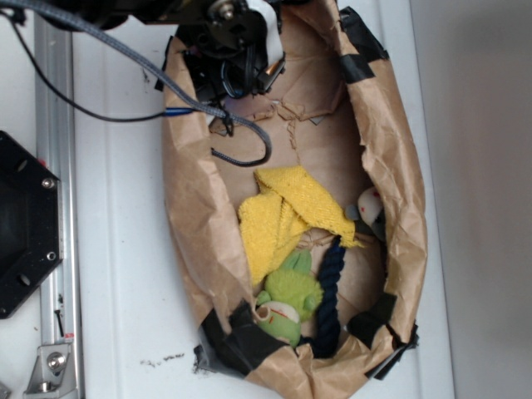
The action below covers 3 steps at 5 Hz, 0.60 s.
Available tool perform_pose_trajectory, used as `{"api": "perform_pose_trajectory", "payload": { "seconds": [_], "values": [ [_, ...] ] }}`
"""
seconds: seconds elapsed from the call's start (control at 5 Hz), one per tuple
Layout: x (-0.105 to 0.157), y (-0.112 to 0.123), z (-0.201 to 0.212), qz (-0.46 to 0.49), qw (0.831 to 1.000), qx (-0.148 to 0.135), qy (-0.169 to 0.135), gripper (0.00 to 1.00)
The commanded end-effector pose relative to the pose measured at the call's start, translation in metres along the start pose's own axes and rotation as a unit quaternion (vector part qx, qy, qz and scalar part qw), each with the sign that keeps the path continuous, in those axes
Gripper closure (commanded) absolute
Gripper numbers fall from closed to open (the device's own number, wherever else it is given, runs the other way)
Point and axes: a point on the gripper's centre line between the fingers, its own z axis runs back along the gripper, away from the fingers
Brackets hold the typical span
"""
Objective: Grab the blue ball.
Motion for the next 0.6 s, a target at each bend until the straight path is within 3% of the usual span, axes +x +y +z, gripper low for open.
{"api": "perform_pose_trajectory", "payload": {
  "seconds": [0.0, 0.2, 0.4],
  "values": [
    [0.0037, 0.0126, -0.0037, 0.012, 1.0, 0.018, 0.007, 0.02],
    [0.0024, 0.0124, -0.0081, 0.021, 1.0, 0.019, 0.01, 1.0],
    [0.0041, 0.0102, -0.0031, 0.021, 0.999, 0.031, 0.012, 1.0]
  ]
}}
